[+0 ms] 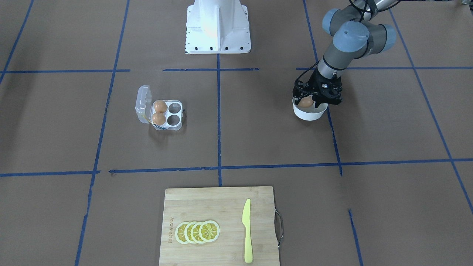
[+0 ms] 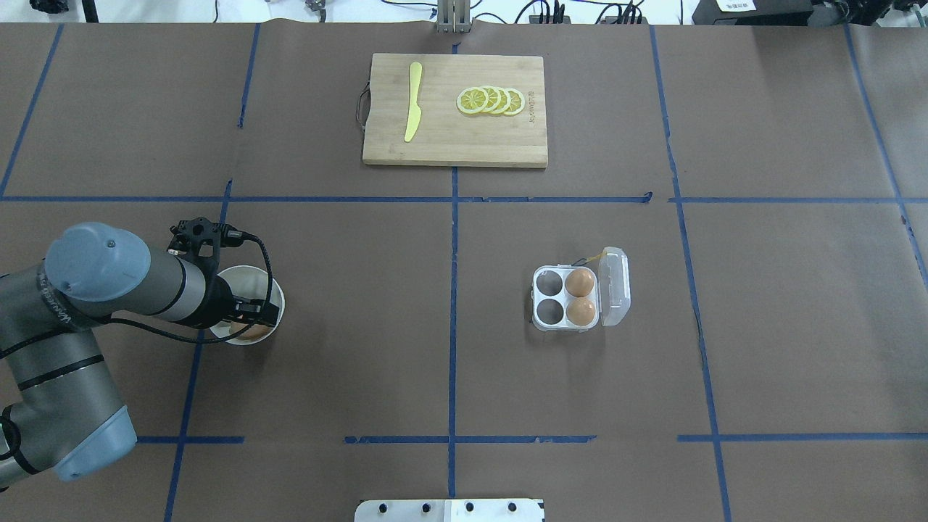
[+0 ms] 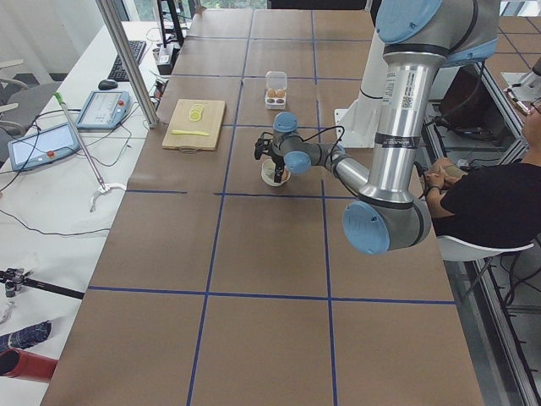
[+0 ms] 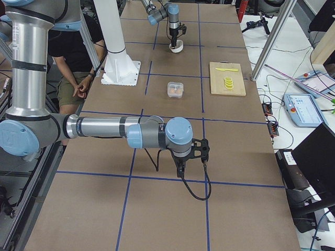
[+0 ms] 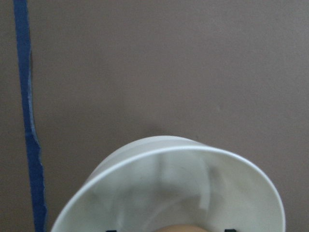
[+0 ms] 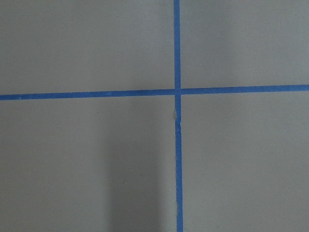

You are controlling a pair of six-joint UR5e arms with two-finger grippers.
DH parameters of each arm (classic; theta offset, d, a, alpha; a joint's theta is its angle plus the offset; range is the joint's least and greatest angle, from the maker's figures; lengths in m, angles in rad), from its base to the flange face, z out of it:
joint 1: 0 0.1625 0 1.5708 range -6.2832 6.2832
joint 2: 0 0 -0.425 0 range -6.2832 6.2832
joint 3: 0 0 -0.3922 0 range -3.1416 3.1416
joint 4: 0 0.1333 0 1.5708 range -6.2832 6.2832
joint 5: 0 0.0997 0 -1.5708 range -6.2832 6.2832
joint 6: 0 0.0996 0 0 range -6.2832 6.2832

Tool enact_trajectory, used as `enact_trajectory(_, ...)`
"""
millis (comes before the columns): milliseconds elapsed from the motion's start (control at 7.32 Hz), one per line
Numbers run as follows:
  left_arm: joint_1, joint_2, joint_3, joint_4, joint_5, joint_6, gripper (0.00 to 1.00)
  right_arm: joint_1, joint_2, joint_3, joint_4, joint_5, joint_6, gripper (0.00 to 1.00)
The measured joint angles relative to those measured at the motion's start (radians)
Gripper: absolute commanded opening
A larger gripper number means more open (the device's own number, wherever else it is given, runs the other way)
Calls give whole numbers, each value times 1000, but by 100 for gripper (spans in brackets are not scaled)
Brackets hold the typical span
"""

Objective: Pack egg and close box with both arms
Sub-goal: 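Close the left gripper on the egg and lift it from the bowl, then carry the egg with the left gripper over the clear egg carton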

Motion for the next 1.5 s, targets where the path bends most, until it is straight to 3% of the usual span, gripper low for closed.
enact_trajectory(273, 0, 0, 0, 1, 0, 0, 18, 0, -1, 1, -2, 1, 0, 100)
enact_trajectory(547, -2, 3, -5, 2, 0, 0, 0, 0, -1, 1, -2, 2, 0, 100)
enact_trajectory(1094, -28, 2, -99, 76, -2, 3, 0, 0, 0, 2, -2, 23, 1, 100)
enact_trajectory(1504, -82, -137, -138, 137, -14, -88, 0, 0, 0, 6, -3, 27, 1, 100)
